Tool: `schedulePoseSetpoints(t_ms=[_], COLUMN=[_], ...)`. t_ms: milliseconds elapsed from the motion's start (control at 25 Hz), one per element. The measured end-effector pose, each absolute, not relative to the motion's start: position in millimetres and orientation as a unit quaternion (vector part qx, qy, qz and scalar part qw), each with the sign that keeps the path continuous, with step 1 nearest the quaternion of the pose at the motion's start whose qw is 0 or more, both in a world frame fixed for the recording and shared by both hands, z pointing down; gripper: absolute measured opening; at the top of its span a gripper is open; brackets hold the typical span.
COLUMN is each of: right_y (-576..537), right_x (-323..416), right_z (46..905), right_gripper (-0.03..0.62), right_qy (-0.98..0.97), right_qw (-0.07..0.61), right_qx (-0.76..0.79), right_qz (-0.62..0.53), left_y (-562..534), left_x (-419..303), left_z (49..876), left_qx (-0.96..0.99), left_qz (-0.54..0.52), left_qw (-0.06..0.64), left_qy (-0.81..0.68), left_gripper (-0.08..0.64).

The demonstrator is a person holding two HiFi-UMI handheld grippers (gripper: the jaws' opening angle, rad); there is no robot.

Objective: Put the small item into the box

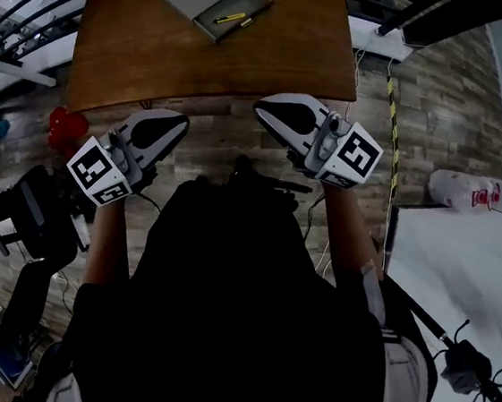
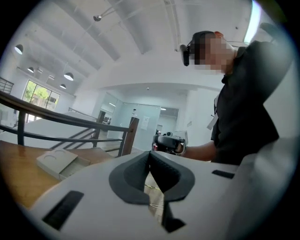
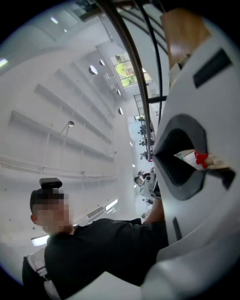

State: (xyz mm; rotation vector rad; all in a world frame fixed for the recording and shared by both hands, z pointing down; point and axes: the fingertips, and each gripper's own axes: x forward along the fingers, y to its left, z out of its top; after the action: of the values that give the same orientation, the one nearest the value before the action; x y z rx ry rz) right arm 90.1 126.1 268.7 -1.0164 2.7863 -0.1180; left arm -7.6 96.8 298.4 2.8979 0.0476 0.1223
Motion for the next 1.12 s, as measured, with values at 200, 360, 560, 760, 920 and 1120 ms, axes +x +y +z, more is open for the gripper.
schedulePoseSetpoints(t_ms=[200,360,560,760,920,1120], right_y=[156,177,193,207,215,216], right_x=[77,45,-3,-32,-38,-15], right_z=[273,274,274,284,288,301], right_gripper=[0.011,0.011,0.011,0.011,0.011,0.011], right_qy=[0.914,0.907,0.904,0.905,0.912,0.912], right_qw=[0.081,0.081,0.069,0.062,0.060,0.057], right_qx=[-0.395,-0.409,-0.416,-0.412,-0.395,-0.393], right_qz=[-0.049,-0.064,-0.072,-0.088,-0.089,-0.098], left_y=[129,153,178,194,213,222], left_x=[-10,-35,-80,-104,-103,-84], left_z=[297,291,294,306,308,311], left_qx=[0.990,0.992,0.992,0.990,0.990,0.986], left_qz=[0.019,0.012,-0.003,-0.015,-0.010,-0.017], left_qw=[0.127,0.112,0.113,0.130,0.126,0.158], left_qy=[0.058,0.058,0.063,0.060,0.065,0.055], left_gripper=[0.015,0.015,0.015,0.015,0.015,0.015])
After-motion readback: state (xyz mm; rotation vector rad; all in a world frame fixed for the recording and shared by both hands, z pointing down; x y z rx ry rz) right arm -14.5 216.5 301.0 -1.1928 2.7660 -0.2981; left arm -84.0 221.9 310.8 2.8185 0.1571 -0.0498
